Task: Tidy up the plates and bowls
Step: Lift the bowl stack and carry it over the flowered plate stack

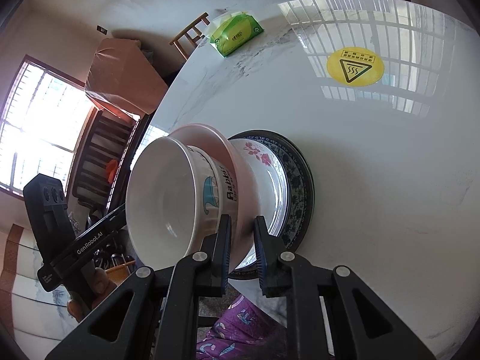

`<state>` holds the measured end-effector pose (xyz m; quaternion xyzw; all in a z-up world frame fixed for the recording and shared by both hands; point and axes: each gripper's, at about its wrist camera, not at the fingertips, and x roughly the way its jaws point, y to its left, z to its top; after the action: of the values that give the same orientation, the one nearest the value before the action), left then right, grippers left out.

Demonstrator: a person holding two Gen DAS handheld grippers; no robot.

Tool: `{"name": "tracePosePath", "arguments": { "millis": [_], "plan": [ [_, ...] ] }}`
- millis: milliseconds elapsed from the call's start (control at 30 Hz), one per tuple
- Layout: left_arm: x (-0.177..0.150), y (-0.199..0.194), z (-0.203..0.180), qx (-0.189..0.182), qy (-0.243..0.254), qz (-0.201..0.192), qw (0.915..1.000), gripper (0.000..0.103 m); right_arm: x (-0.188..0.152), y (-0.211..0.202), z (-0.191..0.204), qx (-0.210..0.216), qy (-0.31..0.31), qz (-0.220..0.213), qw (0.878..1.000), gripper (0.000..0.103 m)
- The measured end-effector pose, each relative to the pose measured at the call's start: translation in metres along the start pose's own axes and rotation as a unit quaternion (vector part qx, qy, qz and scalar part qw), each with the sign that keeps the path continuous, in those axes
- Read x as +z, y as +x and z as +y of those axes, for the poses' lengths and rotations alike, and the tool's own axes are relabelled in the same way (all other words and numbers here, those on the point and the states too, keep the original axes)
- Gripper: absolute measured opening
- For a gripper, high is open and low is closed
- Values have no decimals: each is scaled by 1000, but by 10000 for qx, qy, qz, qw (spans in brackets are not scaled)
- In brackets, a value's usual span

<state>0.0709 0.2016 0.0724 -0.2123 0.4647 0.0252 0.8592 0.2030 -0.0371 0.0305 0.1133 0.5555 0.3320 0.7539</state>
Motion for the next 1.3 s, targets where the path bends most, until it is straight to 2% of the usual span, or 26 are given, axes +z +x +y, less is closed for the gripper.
{"name": "tracePosePath", "arguments": {
  "millis": [600,1300],
  "plan": [
    [1,10,19,23,-114,76,9999,5,0,12,6,-25,9,137,9999,17],
    [-3,15,13,153,47,11,9999,5,1,17,1,-15,91,162,9998,17]
  ]
}}
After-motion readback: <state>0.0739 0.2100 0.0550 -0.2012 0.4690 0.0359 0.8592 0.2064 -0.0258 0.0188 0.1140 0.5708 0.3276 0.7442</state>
